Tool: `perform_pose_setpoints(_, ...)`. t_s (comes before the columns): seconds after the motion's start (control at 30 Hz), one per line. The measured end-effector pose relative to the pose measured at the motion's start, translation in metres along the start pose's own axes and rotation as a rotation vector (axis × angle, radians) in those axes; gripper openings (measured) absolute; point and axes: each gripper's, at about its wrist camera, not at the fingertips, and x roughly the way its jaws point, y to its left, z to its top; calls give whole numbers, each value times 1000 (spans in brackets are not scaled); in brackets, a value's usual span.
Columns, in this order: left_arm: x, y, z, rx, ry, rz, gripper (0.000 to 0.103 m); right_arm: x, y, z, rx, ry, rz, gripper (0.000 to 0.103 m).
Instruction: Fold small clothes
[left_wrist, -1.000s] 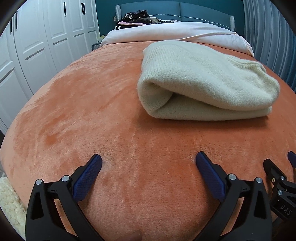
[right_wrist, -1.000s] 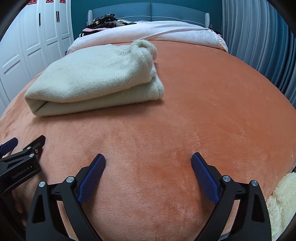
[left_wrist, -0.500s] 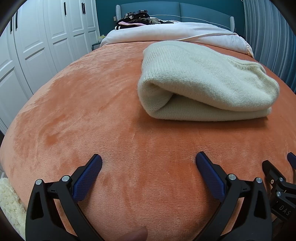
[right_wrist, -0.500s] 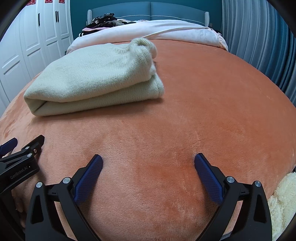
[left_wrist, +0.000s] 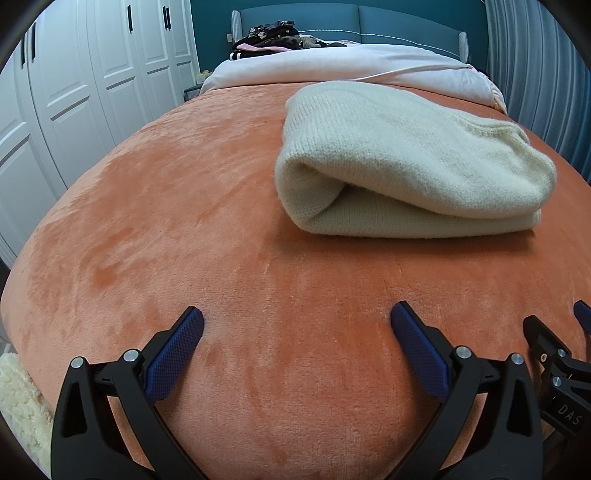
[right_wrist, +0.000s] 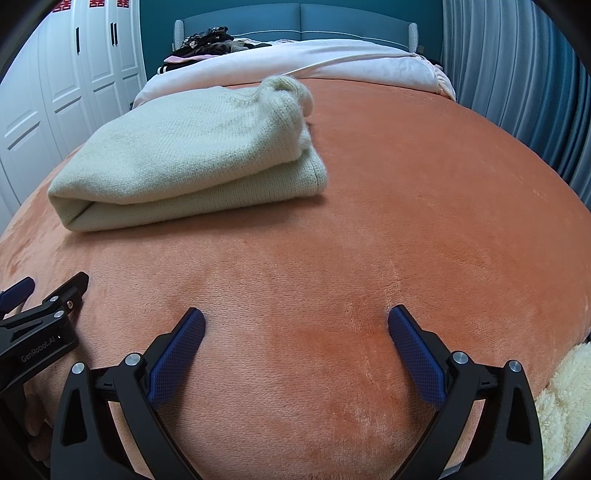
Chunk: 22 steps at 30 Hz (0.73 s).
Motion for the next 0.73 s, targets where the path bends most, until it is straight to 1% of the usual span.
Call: perform_pose_setpoints(0.73,2,-1,-2,2,-3,8,98,0,1,-1,0,0,-1,98)
